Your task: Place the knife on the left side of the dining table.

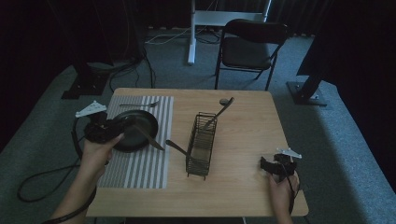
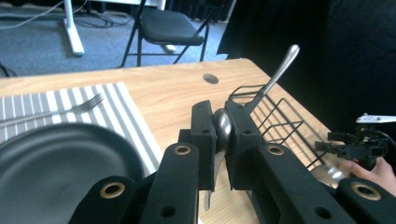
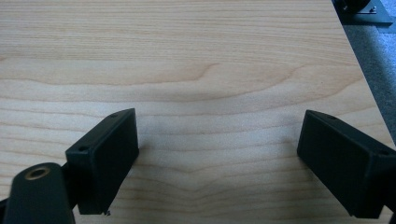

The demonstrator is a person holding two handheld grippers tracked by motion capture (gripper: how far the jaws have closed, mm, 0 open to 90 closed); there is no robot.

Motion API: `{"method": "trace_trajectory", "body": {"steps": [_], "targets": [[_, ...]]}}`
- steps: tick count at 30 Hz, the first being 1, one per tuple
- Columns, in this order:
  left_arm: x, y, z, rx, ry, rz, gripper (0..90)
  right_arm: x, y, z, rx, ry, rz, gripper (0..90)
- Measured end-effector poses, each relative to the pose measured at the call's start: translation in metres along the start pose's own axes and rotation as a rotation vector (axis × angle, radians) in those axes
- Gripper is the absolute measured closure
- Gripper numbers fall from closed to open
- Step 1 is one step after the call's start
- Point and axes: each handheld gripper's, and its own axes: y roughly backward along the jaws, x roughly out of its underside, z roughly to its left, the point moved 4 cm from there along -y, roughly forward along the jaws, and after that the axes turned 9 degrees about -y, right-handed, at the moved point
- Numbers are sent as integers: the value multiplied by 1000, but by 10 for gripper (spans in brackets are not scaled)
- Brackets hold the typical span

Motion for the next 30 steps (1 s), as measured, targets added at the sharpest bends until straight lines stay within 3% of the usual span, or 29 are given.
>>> {"method": "trace_trajectory", "body": {"steps": [9, 19, 25, 30], "targets": [[29, -9, 10, -8, 44, 35, 837, 0, 0, 0, 0, -2, 0, 116], [52, -12, 24, 10, 136, 37, 836, 0, 0, 0, -1, -3, 1, 116], [58, -5, 29, 27, 127, 63, 824, 0, 0, 0, 0, -3, 0, 116], [66, 3, 36, -3, 125, 91, 801, 0, 0, 0, 0, -2, 1, 116]]}}
